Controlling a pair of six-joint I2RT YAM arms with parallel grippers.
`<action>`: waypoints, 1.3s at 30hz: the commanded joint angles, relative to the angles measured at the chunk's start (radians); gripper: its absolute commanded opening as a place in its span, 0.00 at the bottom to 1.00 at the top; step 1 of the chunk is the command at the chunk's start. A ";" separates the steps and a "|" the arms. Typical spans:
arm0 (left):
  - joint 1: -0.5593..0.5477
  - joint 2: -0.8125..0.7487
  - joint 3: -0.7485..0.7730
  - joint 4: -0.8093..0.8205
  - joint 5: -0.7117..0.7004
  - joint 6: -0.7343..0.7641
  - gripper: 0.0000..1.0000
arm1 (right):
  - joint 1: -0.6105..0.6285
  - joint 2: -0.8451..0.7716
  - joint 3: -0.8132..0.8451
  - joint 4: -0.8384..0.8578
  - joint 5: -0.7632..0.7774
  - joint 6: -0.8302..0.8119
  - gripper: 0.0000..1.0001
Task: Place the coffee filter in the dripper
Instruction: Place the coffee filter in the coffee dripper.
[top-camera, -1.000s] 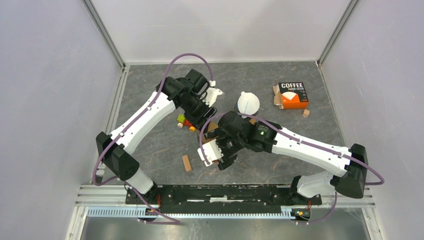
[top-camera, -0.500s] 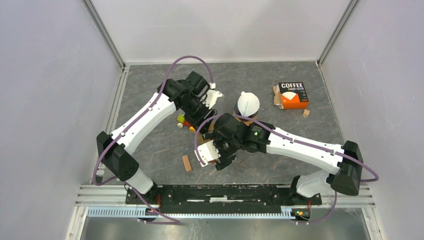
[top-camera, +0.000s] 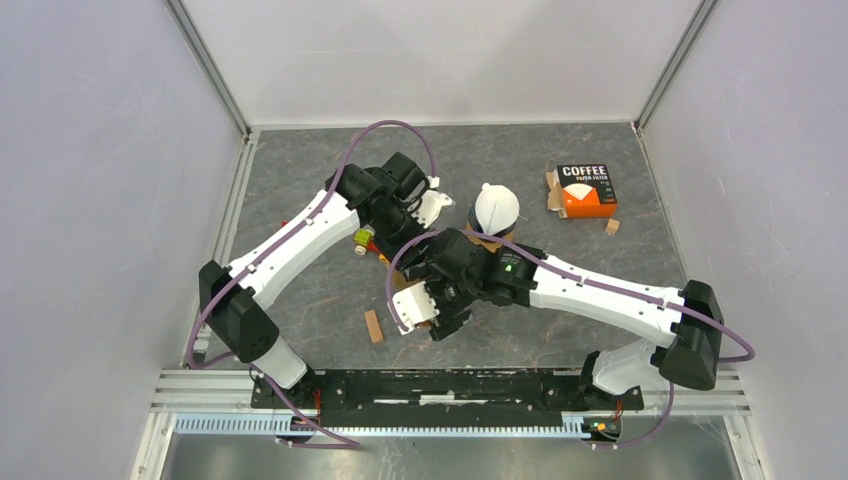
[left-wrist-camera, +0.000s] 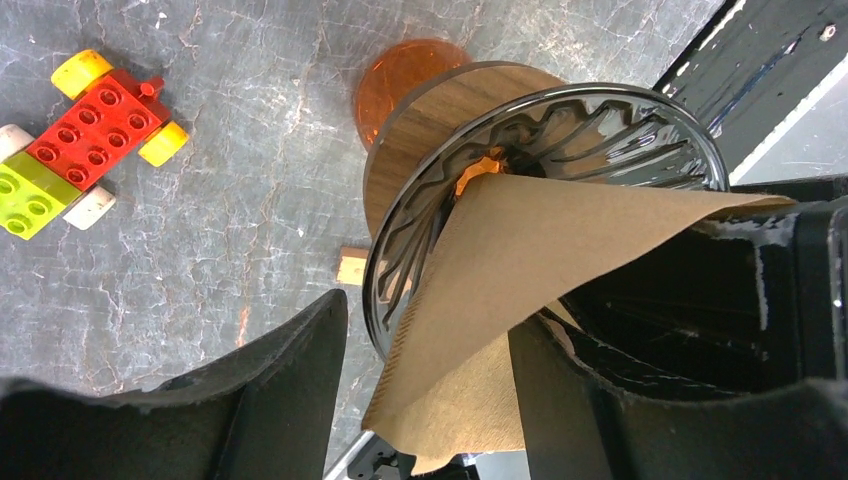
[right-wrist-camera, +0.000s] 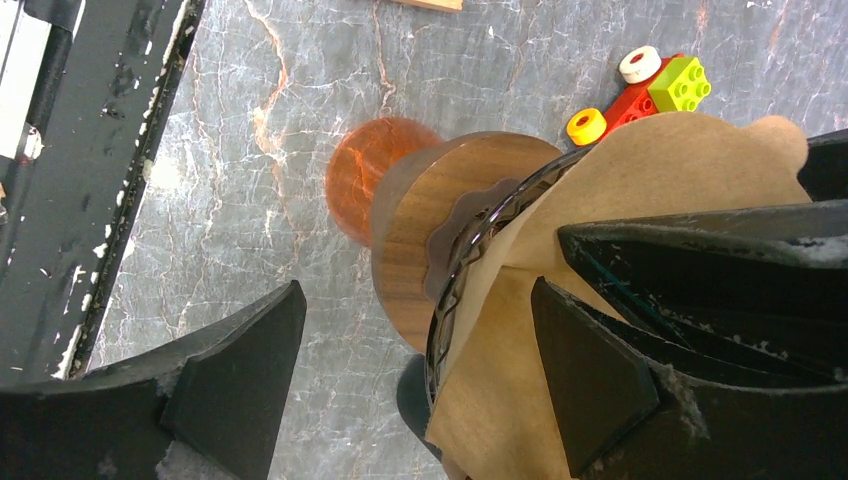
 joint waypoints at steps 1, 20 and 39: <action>-0.014 0.011 0.001 0.023 -0.025 0.040 0.67 | 0.009 0.006 0.018 0.022 0.022 -0.008 0.90; -0.030 0.044 0.002 0.048 -0.061 0.045 0.69 | 0.008 -0.013 -0.035 0.035 0.061 -0.031 0.90; -0.039 0.040 -0.022 0.056 -0.080 0.052 0.71 | 0.004 -0.004 -0.057 0.058 0.044 -0.025 0.91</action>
